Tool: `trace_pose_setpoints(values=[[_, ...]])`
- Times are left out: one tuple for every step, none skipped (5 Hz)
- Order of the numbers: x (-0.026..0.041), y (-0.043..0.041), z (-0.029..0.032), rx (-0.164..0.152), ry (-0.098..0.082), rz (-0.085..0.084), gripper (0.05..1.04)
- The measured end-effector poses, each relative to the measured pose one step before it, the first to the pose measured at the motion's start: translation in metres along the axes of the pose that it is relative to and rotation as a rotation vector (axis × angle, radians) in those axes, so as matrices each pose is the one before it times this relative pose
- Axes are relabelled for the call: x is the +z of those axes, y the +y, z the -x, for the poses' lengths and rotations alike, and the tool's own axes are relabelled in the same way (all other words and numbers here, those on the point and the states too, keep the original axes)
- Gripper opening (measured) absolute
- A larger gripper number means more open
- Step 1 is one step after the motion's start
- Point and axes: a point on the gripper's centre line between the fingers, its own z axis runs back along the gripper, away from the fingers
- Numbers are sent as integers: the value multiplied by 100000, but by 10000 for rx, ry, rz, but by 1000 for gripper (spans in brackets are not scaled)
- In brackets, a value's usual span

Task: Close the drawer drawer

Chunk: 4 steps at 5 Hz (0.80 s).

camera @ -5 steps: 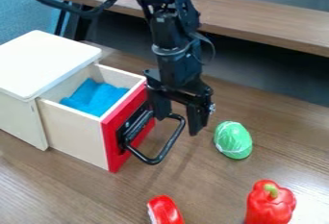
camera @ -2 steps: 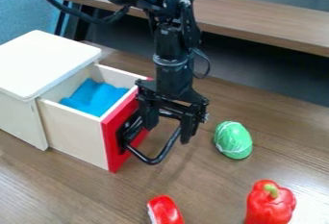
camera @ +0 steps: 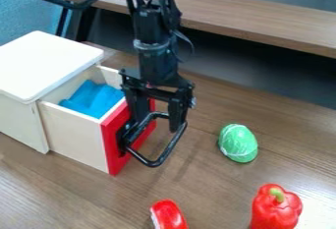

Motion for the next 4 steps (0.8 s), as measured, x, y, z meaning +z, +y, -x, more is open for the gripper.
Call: trace_pose_setpoints(values=[[656,1611,445,258,129,-56,999],[89,2157,464,562,243,-258,999],[250,1567,66,345,96,-373,999],[-237,1285,40,147,88,-495,999]])
